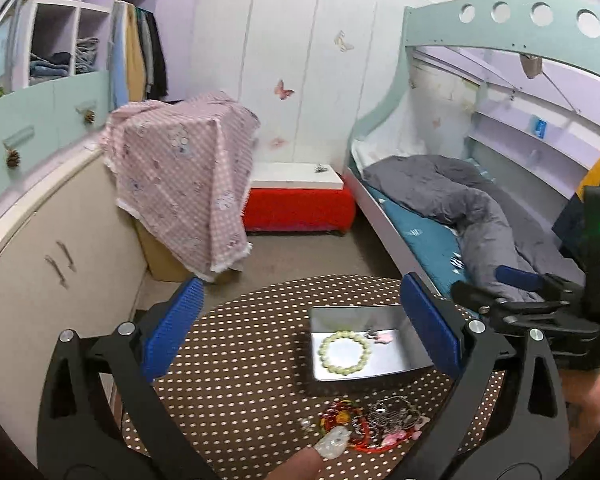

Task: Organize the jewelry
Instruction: 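Withdraw the open left tool from the tray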

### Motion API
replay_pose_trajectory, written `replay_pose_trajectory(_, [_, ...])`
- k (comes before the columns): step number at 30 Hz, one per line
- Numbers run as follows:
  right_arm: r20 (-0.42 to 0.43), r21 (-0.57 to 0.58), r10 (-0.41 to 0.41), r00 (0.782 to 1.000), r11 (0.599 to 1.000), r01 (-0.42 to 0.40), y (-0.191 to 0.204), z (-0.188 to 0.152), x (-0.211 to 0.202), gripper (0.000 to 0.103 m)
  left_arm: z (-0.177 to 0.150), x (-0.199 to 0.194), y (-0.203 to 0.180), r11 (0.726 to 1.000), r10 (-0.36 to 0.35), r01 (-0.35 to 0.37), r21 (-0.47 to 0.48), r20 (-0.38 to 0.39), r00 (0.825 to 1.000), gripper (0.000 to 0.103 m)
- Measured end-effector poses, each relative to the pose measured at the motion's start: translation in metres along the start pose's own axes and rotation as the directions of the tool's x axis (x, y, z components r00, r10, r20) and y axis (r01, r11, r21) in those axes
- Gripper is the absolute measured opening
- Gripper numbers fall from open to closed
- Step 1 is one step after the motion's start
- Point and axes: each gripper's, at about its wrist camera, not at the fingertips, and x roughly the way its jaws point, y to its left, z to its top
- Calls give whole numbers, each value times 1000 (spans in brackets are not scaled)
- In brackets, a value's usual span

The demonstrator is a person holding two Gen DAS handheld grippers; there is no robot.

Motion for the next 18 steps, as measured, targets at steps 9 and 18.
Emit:
replay_pose_trajectory(9, [112,16,-111,987,994,110,24,-8,-60,95,1,-36,12,1000,22,-22,0,62,998,97])
replay_pose_trajectory(18, [233,-28,-84,969,995,93,42,-12,-108,95,-8,-84,2,995,103,-101,-23,145,984,97])
